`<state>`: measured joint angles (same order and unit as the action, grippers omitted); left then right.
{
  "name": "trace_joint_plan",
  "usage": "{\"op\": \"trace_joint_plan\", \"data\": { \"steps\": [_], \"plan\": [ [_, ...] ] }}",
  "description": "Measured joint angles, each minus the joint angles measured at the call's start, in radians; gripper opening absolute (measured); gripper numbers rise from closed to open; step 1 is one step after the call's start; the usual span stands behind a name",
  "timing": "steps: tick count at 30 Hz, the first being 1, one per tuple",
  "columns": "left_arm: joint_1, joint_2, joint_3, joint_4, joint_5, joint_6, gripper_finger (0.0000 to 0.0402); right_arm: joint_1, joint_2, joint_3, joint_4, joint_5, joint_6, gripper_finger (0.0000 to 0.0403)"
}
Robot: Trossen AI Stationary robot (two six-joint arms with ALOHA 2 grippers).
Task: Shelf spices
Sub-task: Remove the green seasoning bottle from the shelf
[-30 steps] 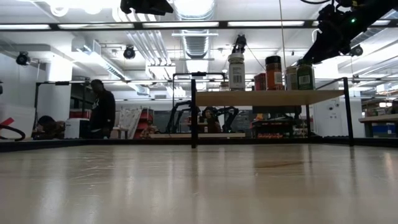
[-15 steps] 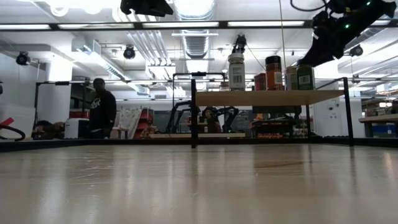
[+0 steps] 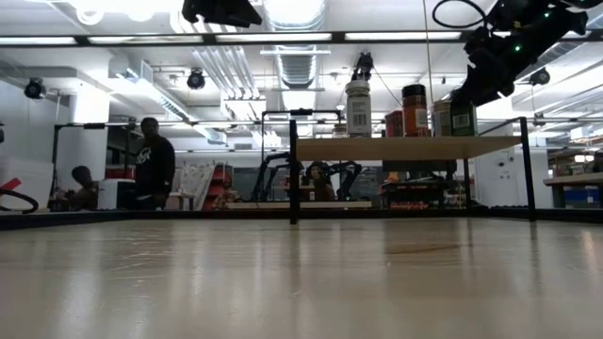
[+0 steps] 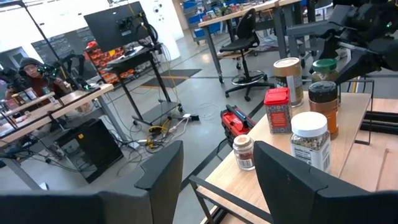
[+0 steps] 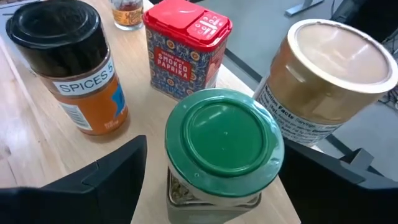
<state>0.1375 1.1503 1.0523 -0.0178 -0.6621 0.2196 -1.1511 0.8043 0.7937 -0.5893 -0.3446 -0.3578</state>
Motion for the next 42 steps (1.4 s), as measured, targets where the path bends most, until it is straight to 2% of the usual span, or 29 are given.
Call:
{"op": "trace_joint_plan", "data": {
  "steps": [13, 27, 35, 42],
  "plan": [
    [0.000, 0.000, 0.000, 0.000, 0.000, -0.003, 0.0178, 0.000, 0.042, 0.000, 0.004, 0.004, 0.010, 0.0269],
    [0.000, 0.000, 0.000, -0.007, 0.000, -0.004, 0.0181, 0.000, 0.041, 0.000, 0.004, 0.004, 0.047, 0.0182],
    [0.000, 0.000, 0.000, -0.008, 0.000, -0.004, 0.0173, 0.000, 0.041, 0.000, 0.000, 0.005, 0.046, 0.0189],
    [0.000, 0.000, 0.000, -0.017, 0.000, -0.004, 0.0181, 0.000, 0.032, 0.000, -0.009, 0.005, 0.065, 0.0178]
  ]
}}
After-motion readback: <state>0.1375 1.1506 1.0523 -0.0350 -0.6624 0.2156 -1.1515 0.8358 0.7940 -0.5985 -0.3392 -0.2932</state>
